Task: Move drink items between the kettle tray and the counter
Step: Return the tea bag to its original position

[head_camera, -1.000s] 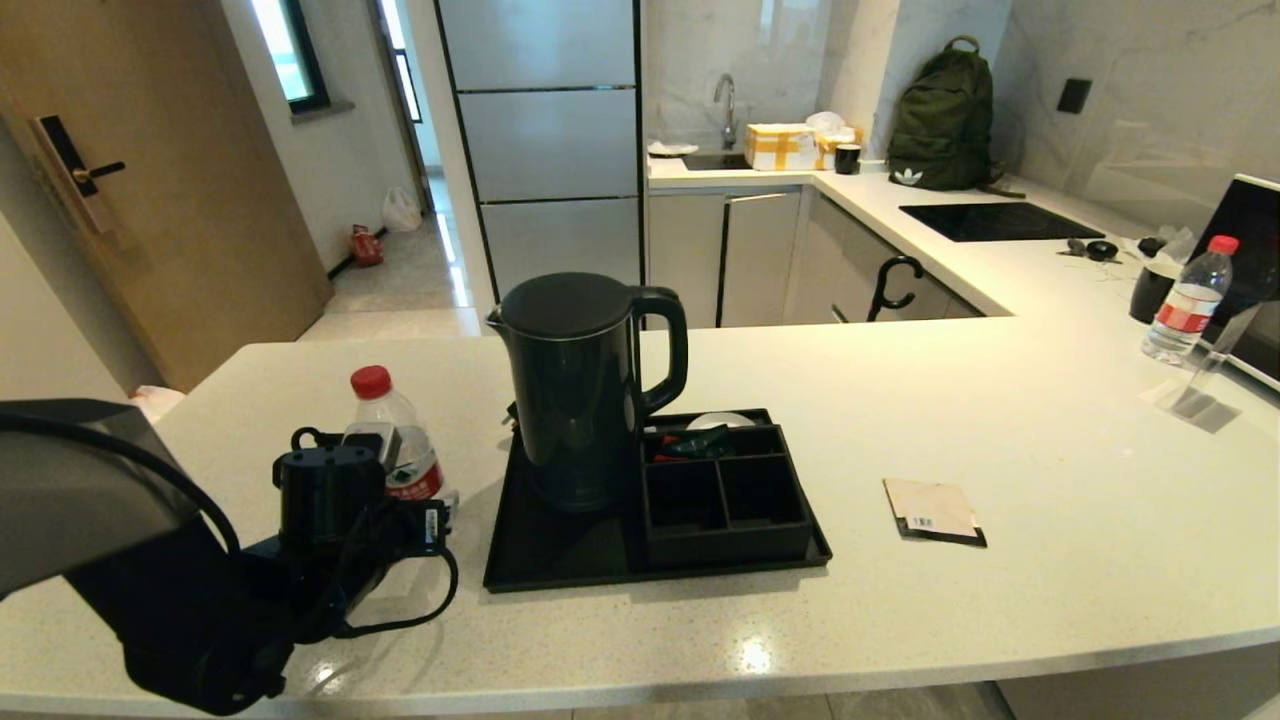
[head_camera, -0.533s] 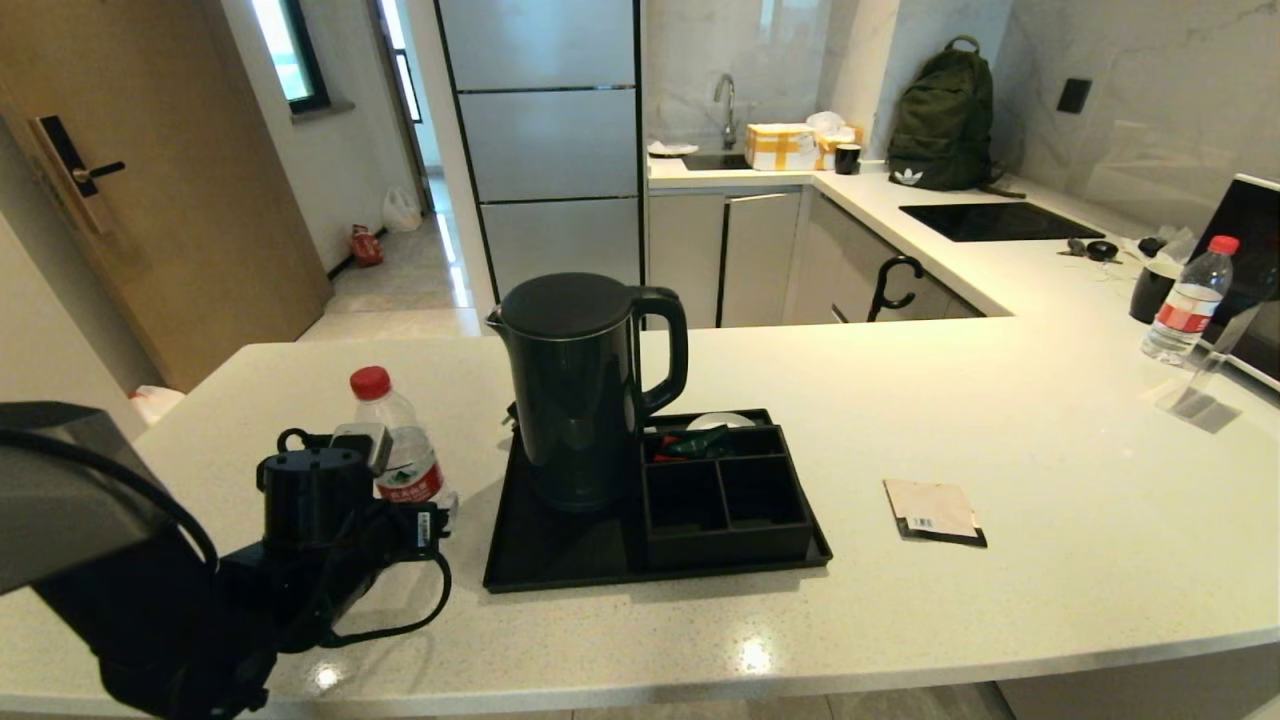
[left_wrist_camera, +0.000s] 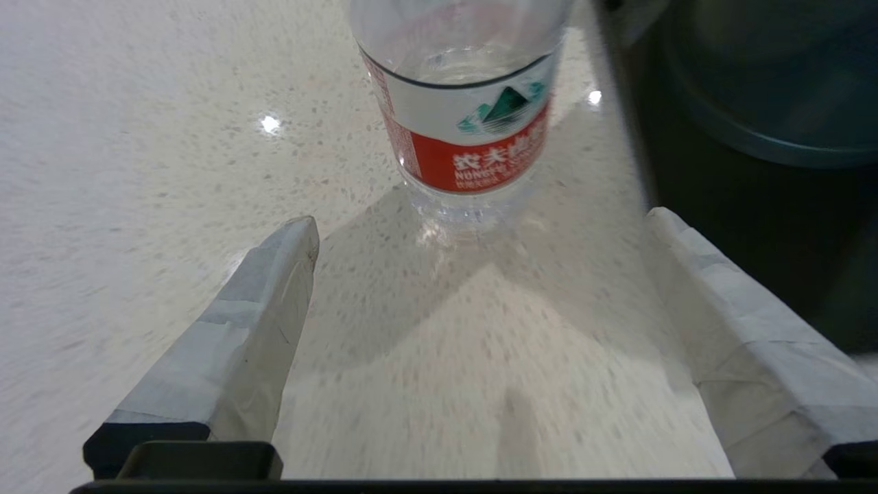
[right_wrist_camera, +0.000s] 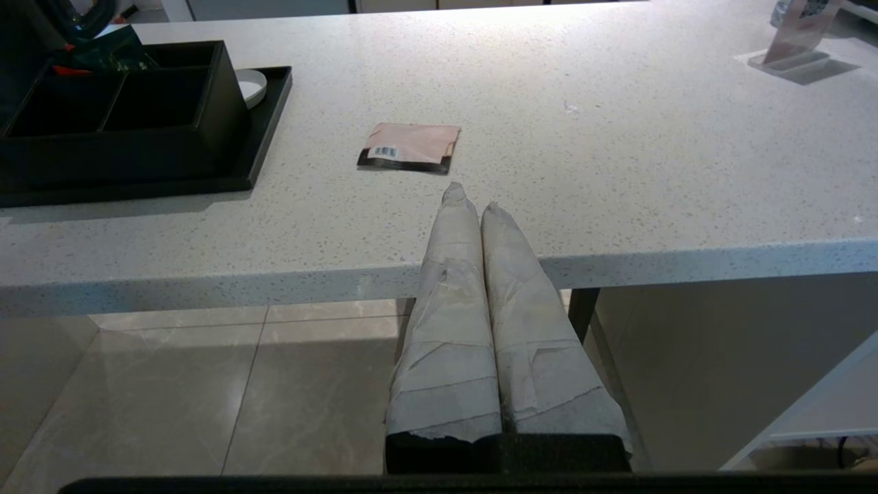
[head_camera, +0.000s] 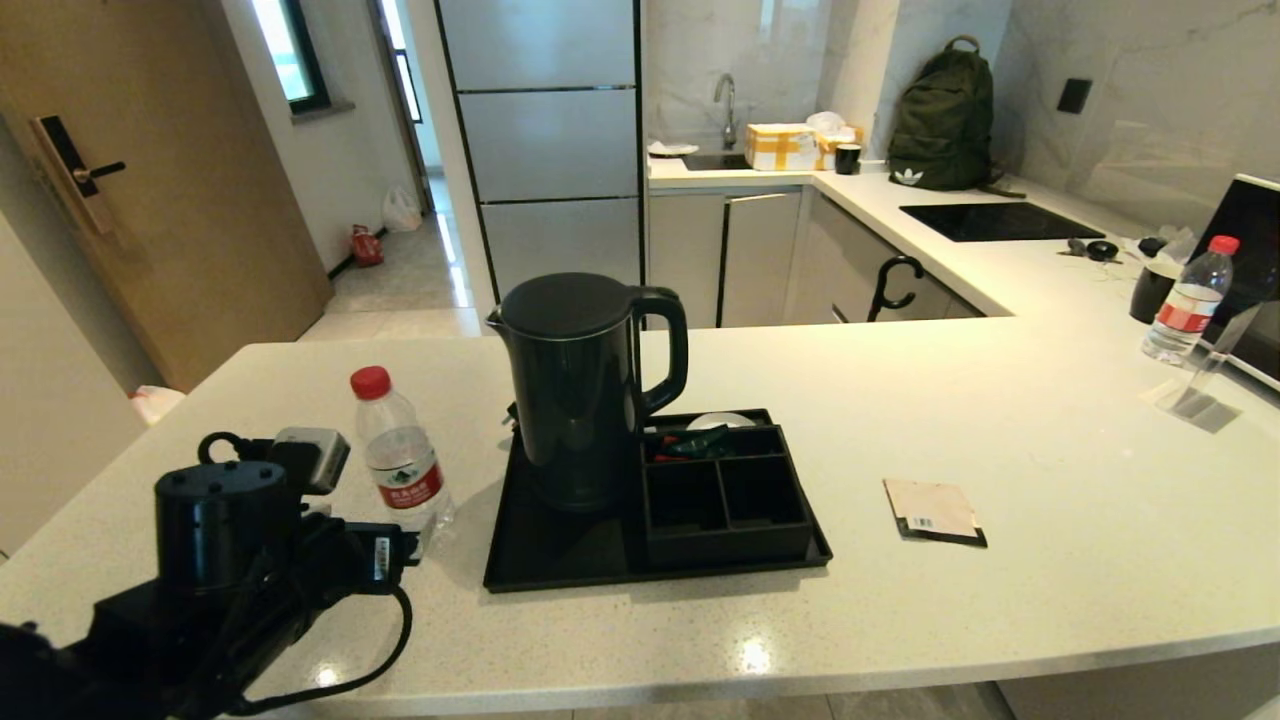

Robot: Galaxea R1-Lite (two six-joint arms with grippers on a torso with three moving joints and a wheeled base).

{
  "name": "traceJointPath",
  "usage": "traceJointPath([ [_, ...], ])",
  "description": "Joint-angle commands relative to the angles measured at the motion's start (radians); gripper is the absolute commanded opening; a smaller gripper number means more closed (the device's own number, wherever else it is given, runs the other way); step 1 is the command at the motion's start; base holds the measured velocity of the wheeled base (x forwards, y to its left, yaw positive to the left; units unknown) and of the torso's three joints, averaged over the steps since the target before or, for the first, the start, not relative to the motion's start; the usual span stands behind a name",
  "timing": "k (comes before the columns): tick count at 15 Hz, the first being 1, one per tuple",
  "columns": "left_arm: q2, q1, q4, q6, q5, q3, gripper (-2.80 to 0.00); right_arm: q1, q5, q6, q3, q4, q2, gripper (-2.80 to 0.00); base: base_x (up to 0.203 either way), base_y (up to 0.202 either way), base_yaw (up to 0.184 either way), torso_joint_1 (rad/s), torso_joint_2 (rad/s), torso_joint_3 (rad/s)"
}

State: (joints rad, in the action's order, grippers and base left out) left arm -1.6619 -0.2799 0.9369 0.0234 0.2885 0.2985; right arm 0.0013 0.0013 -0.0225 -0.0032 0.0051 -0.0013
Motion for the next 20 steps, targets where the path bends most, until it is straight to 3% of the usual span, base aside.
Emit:
traceJointPath([
  [1, 0.189, -0.025, -0.066, -0.001, 0.005, -0.007, 0.0, 0.0, 0.0, 0.0, 0.0, -0.001, 0.001, -2.8, 0.0, 0.0, 0.0, 0.0, 0.0, 0.0],
  [4, 0.503, -0.057, -0.396, -0.008, 0.011, 0.046, 0.0, 0.0, 0.0, 0.0, 0.0, -0.001, 0.001, -2.8, 0.0, 0.0, 0.0, 0.0, 0.0, 0.0],
  [5, 0.613, -0.062, -0.566, -0.008, 0.011, 0.094, -2.8, 0.0, 0.0, 0.0, -0.001, -0.001, 0.001, -2.8, 0.0, 0.0, 0.0, 0.0, 0.0, 0.0],
  [8, 0.839, -0.021, -0.991, 0.001, 0.038, 0.226, -2.8, 0.0, 0.0, 0.0, 0.0, -0.001, 0.001, -2.8, 0.0, 0.0, 0.0, 0.0, 0.0, 0.0],
  [13, 1.062, 0.133, -1.312, 0.008, 0.064, 0.308, -2.8, 0.0, 0.0, 0.0, 0.0, 0.001, 0.001, -2.8, 0.0, 0.0, 0.0, 0.0, 0.0, 0.0],
  [16, 1.319, 0.241, -1.662, 0.017, -0.002, 0.442, -2.8, 0.0, 0.0, 0.0, 0.0, 0.001, 0.001, -2.8, 0.0, 0.0, 0.0, 0.0, 0.0, 0.0],
  [18, 1.43, 0.284, -1.981, 0.089, -0.058, 0.583, -2.8, 0.0, 0.0, 0.001, 0.0, -0.001, 0.001, -2.8, 0.0, 0.0, 0.0, 0.0, 0.0, 0.0],
  [19, 1.485, 0.286, -2.065, 0.099, -0.104, 0.625, -2.8, 0.0, 0.0, 0.001, 0.0, -0.001, 0.001, -2.8, 0.0, 0.0, 0.0, 0.0, 0.0, 0.0],
  [20, 1.512, 0.283, -2.064, 0.085, -0.145, 0.629, -2.8, 0.0, 0.0, 0.001, 0.0, -0.001, 0.001, -2.8, 0.0, 0.0, 0.0, 0.0, 0.0, 0.0],
])
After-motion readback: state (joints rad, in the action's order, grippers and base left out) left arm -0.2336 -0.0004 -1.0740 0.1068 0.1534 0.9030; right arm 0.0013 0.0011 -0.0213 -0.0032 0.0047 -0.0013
